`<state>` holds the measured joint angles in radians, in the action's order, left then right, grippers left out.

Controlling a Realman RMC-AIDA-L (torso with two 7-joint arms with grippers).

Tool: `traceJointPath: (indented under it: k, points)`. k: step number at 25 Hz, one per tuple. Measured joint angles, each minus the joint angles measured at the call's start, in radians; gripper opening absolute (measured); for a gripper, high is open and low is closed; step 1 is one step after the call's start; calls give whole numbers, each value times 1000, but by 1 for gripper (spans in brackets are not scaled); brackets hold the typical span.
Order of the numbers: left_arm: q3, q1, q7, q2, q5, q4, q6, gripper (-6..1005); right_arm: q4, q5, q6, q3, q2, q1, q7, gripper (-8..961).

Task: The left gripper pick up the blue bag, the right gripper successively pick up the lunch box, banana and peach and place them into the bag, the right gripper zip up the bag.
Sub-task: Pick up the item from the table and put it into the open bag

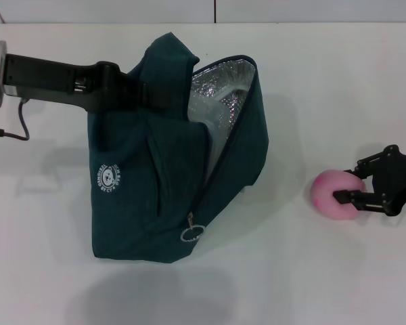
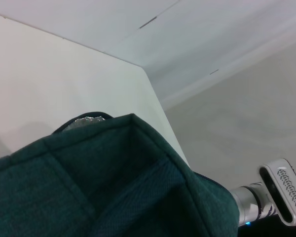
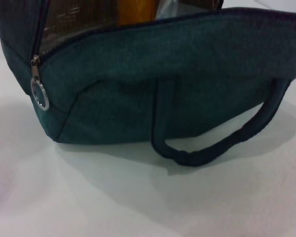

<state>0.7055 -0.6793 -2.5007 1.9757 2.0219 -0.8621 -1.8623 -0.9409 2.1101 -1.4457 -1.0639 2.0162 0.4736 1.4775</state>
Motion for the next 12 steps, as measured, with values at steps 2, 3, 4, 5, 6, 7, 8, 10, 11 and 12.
traceJointPath:
  k: [2,3,4,5,6,7,8,10,11,12]
  points:
    - [0,0,0,0,0,0,0,38,-1,-10,-3,0,-2,-2,-2,345]
    - [0,0,0,0,0,0,0,38,-1,-13,-6,1,-2,-2,-3,340]
    - [0,0,0,0,0,0,0,38,-2,-17,-11,3,-3,-3,-4,334]
    - [1,0,0,1,0,0,0,38,-3,-21,-16,7,-3,-3,-5,328]
    - [1,0,0,1,0,0,0,38,-5,-28,-20,10,-4,-4,-7,323]
    - [1,0,-1,2,0,0,0,38,-7,-35,-24,12,-5,-5,-9,317]
    - [1,0,-1,2,0,0,0,38,-11,-50,-29,15,-6,-9,-14,312]
    - [2,0,-1,2,0,0,0,38,-16,-77,-43,31,-7,-14,-26,298]
    - [2,1,-1,2,-1,0,0,38,-17,-92,-57,51,-7,-16,-33,290]
    - [2,1,-1,2,-1,0,0,38,-17,-107,-75,77,-8,-16,-38,282]
